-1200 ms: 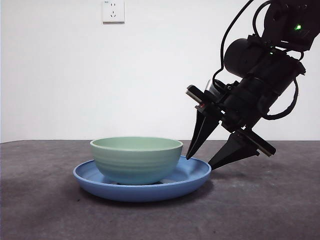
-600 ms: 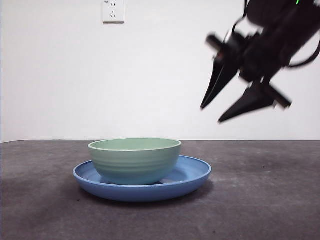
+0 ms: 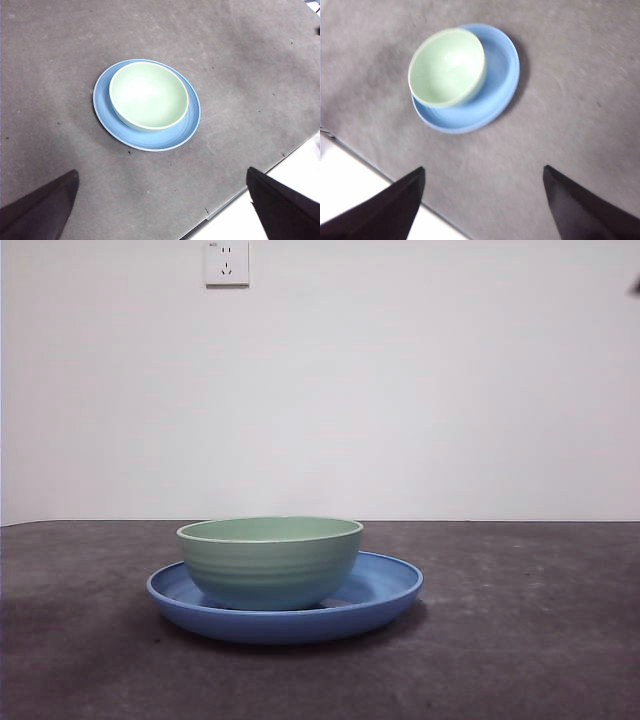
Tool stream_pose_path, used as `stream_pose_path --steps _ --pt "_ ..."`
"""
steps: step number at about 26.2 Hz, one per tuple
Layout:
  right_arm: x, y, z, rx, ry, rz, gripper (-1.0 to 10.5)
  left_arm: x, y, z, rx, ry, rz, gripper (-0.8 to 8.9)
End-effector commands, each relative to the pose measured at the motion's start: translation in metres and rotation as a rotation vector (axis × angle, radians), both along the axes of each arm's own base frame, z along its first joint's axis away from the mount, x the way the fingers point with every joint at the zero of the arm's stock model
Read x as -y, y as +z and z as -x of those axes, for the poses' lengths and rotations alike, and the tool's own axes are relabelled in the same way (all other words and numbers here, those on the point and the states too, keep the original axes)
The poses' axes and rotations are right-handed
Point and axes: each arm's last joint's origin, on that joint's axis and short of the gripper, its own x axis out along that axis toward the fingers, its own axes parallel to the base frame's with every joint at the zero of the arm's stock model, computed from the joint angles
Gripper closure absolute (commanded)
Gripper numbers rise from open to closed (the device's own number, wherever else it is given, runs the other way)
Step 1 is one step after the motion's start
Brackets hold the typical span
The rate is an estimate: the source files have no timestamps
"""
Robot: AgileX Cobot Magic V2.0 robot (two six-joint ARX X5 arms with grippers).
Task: Place the green bowl on the blue plate
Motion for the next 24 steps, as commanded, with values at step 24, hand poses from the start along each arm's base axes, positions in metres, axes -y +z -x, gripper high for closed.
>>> stream_pose_path --steps 24 --pt "0.034 0.017 0.091 0.245 0.013 -0.028 7.4 0.0 0.004 0.001 0.007 -0.015 -0.007 5.72"
